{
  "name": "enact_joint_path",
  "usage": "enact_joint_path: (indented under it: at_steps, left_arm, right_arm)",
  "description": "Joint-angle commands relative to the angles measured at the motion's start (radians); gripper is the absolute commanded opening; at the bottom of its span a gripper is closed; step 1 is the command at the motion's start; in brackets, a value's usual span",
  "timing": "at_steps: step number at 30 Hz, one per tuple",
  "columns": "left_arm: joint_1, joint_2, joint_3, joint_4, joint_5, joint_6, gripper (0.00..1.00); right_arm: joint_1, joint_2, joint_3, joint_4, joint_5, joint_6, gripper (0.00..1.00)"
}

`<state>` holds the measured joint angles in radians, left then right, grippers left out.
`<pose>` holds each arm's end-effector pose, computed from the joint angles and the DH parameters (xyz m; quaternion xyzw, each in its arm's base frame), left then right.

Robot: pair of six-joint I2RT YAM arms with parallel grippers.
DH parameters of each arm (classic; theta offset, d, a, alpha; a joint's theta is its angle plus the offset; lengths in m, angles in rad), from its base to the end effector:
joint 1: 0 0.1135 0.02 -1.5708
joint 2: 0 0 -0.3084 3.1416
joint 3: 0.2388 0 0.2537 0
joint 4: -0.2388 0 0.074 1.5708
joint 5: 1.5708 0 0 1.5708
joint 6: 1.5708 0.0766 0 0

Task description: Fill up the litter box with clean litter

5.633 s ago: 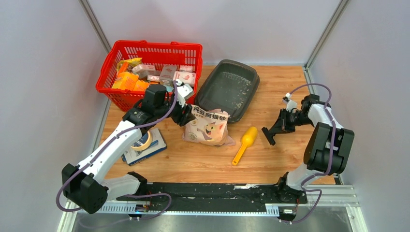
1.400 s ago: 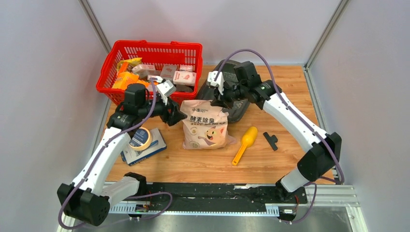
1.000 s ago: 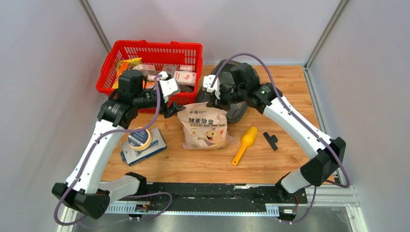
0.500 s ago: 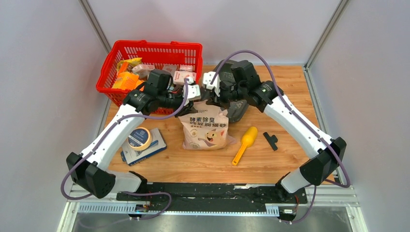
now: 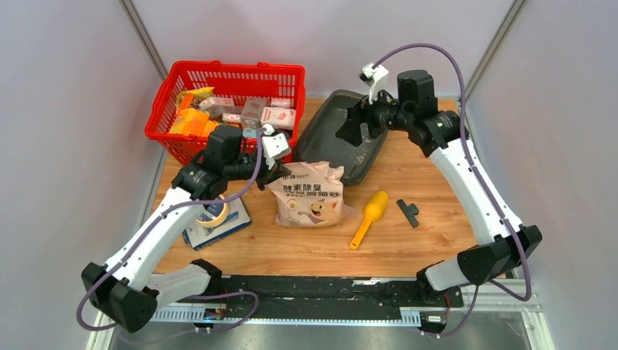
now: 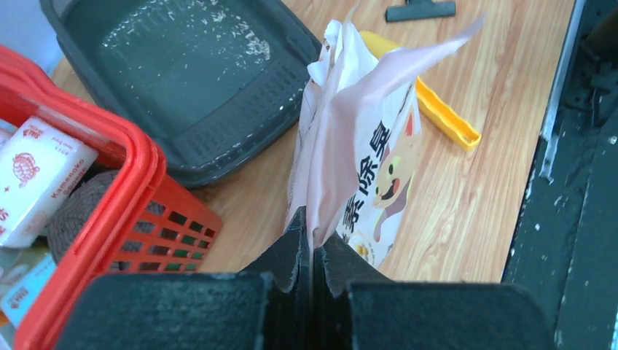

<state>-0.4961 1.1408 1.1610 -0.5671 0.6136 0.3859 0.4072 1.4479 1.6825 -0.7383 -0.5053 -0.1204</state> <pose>0.2018 -0.1594 0.3878 0.4885 0.6884 -0.2886 0.4518 0.2897 0.1653 0.4672 -0.3401 0.7717 0.2834 0.4566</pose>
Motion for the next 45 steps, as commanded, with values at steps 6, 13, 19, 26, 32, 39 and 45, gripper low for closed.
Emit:
enact_joint_path:
  at_steps: [6, 13, 19, 26, 32, 39, 45]
  left_arm:
    - [-0.006, -0.136, -0.089, 0.242, -0.066, -0.168, 0.0]
    - [-0.006, -0.147, -0.093, 0.263, -0.08, -0.199, 0.0]
    - [-0.006, -0.153, -0.11, 0.282, -0.086, -0.223, 0.0]
    - [-0.006, -0.158, -0.118, 0.306, -0.092, -0.255, 0.0]
    - [-0.006, -0.173, -0.118, 0.337, -0.13, -0.297, 0.0]
    - [-0.006, -0.203, -0.147, 0.369, -0.135, -0.335, 0.0]
    - [-0.006, -0.225, -0.143, 0.357, -0.12, -0.334, 0.0]
  right_arm:
    - [0.045, 0.058, -0.07, -0.128, -0.088, 0.168, 0.92]
    - [0.067, 0.042, -0.144, -0.164, -0.039, 0.189, 0.93]
    - [0.07, 0.031, -0.191, -0.167, -0.036, 0.219, 0.93]
    - [0.087, 0.074, -0.196, -0.161, -0.013, 0.254, 0.94]
    - [0.156, 0.143, -0.126, -0.162, 0.099, 0.309, 1.0]
    - [0.197, 0.19, -0.08, -0.217, 0.325, 0.32, 1.0]
    - [0.208, 0.151, -0.04, -0.282, 0.557, 0.18, 1.0]
